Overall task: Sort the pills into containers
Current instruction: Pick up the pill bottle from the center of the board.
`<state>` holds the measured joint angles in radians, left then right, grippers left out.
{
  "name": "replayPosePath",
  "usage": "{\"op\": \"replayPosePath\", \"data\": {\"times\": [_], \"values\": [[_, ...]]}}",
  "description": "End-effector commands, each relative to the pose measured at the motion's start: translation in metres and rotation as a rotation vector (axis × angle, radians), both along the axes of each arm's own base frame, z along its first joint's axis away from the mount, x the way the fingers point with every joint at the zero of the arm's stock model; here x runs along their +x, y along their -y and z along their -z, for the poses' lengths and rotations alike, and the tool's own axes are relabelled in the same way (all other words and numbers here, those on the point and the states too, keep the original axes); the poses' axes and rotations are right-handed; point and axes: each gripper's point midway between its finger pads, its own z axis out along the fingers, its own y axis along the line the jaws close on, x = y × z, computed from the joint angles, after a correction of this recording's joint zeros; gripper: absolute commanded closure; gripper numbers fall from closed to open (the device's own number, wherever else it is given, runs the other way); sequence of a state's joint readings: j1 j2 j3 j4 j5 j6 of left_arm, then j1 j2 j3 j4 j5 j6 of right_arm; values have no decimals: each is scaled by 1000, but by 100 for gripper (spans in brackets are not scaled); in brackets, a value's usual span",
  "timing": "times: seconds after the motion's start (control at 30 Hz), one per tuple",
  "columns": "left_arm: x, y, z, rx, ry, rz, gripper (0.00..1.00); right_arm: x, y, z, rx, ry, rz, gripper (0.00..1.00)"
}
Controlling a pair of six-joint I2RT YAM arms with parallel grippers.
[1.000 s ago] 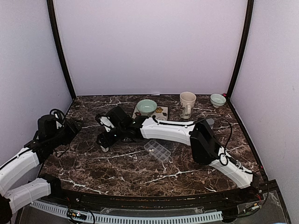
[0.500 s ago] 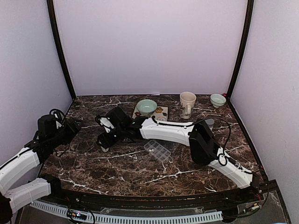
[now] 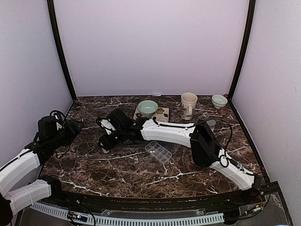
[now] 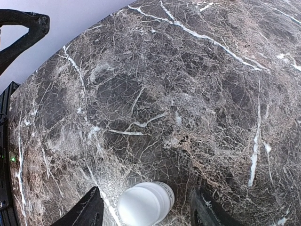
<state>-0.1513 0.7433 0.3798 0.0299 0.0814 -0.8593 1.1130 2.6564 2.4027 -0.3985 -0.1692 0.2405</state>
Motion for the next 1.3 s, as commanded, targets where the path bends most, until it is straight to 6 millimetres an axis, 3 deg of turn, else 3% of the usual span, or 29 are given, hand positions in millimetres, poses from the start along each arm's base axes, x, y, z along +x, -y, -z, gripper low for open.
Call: {"op": "replayPosePath", "data": {"times": [0.0, 0.57, 1.27], "values": [[1, -1, 0, -11, 12, -3, 22, -5, -7, -1, 18, 1, -25, 39], [-2, -3, 4, -20, 10, -7, 23, -12, -10, 4, 8, -3, -37, 51], [-5, -4, 10, -28, 1, -9, 23, -7, -4, 6, -22, 13, -11, 79]]}}
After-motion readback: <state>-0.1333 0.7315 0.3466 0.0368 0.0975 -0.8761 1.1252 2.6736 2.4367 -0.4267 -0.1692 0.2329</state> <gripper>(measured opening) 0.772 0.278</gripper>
